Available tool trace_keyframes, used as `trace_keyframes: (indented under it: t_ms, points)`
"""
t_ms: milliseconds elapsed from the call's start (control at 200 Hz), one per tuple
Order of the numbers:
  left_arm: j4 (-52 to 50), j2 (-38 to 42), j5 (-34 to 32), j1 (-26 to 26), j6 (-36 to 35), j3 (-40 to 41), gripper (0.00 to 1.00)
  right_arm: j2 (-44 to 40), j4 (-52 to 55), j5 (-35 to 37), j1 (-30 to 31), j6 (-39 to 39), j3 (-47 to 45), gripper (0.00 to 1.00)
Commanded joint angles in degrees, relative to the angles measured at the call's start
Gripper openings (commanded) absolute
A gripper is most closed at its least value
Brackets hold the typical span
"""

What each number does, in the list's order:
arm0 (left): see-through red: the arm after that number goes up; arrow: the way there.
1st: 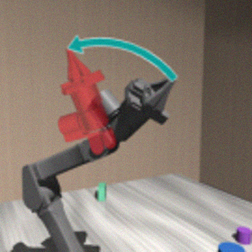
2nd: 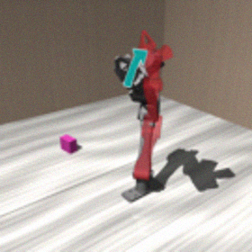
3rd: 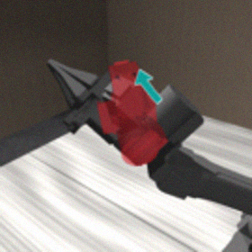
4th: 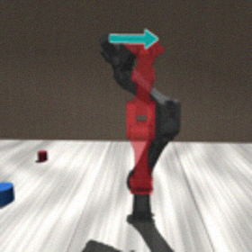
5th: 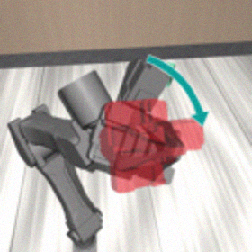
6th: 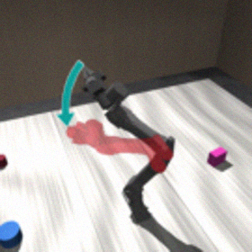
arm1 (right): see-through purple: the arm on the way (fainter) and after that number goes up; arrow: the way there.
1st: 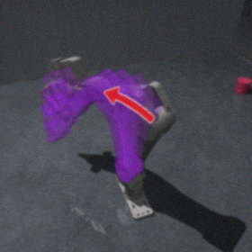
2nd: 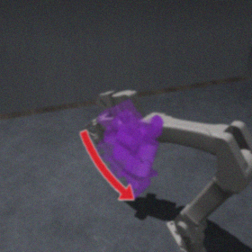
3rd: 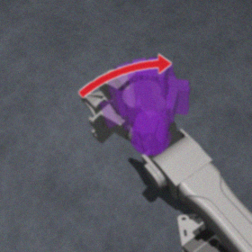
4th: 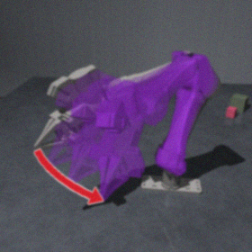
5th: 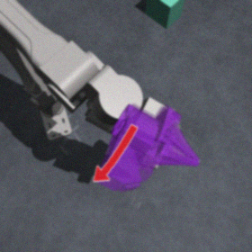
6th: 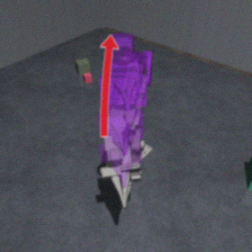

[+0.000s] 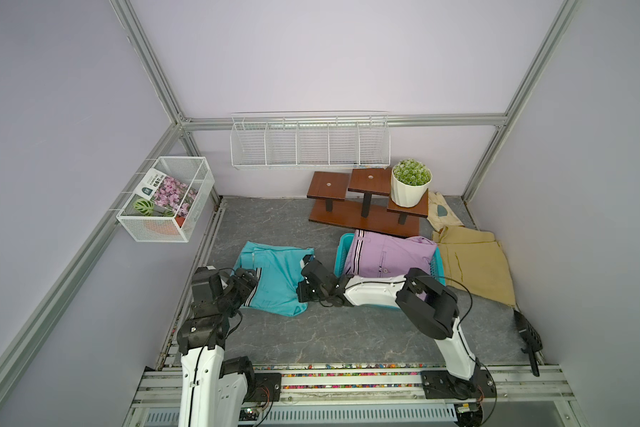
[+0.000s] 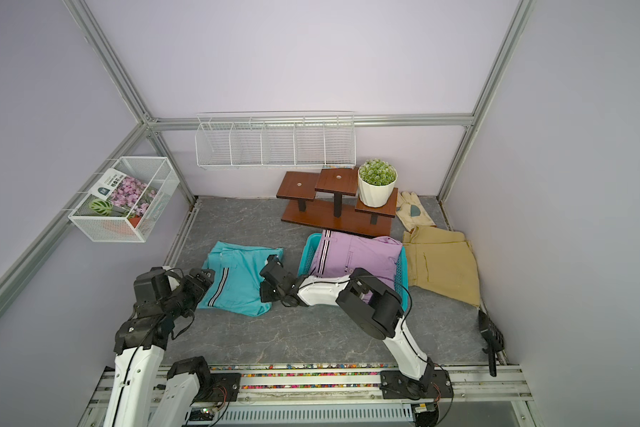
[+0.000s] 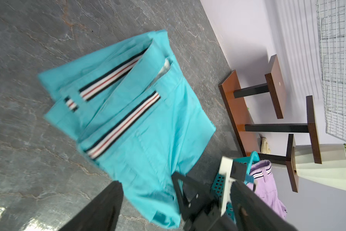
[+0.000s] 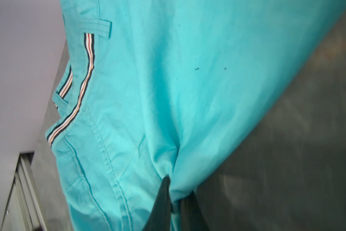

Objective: Put the folded long pants in the basket
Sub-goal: Move the long pant to the center of the board.

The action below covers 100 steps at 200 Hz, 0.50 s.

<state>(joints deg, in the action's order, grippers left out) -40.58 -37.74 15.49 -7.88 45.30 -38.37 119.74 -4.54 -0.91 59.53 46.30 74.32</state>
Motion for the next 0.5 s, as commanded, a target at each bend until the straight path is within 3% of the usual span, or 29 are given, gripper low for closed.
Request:
trace_keyframes:
  t_ms: [0,120,245,395,495]
  points:
    - [0.32,-4.22,1.17,-0.34,-1.57,-1.1,0.88,-5.84,-1.42,3.85,0.24,0.57,-8.98,0.0]
    - [0.53,-9.09,1.56,-0.35,-0.15,-1.07,0.87,-10.93,-4.21,4.16,0.32,1.07,-17.33,0.0]
    - [-0.75,-9.26,-0.8,-0.35,-0.59,-1.68,0.87,-14.88,-6.75,4.11,0.33,1.48,-24.3,0.0]
    - [2.03,-6.46,1.76,-0.38,-0.76,1.38,0.86,-18.28,-3.02,5.4,-0.35,0.3,-26.75,0.0]
    - [1.22,-5.59,0.15,-0.33,-0.22,2.39,0.86,-19.84,-0.86,6.39,-1.67,0.19,-27.45,0.0]
